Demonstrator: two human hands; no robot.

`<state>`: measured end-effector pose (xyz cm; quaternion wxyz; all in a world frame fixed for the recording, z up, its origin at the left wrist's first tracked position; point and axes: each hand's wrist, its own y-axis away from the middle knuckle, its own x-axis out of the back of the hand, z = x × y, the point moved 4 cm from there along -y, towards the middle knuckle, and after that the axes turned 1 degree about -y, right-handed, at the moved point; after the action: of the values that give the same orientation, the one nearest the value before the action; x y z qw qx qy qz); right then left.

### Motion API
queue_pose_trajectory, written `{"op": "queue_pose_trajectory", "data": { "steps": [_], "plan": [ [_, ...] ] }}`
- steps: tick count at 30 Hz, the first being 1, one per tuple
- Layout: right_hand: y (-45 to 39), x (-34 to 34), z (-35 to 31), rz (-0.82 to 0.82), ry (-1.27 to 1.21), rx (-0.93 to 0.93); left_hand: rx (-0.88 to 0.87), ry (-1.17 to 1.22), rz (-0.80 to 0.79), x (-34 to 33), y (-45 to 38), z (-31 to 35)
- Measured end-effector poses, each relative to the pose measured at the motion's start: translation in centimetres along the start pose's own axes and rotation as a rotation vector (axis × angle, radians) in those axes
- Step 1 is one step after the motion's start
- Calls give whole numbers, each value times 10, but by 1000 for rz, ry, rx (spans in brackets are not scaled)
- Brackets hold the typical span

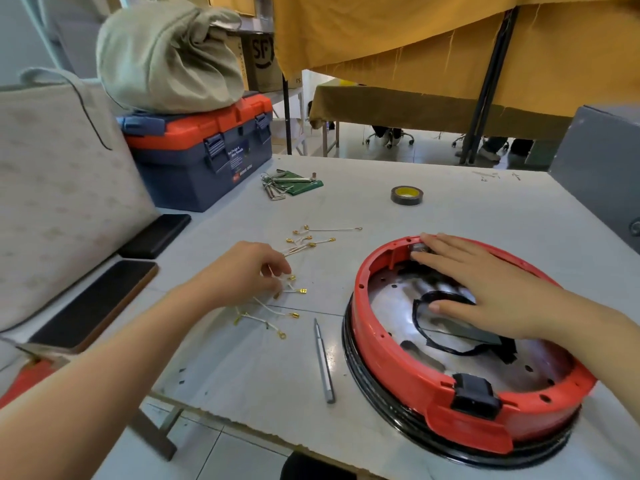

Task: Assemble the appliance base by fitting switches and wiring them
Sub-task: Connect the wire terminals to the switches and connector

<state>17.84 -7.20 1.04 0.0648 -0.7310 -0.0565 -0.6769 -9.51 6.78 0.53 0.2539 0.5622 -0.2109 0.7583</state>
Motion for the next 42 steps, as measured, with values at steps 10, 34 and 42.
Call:
{"op": "queue_pose_trajectory", "data": {
  "steps": [10,34,42],
  "plan": [
    [-1,-2,1,24,-18,0,-42,-68,17,-14,-12,1],
    [-2,0,1,60,-41,1,-74,240,-26,7,-10,-5],
    [-2,-1,2,73,-47,11,-92,343,-94,3,-7,-1]
  ]
}}
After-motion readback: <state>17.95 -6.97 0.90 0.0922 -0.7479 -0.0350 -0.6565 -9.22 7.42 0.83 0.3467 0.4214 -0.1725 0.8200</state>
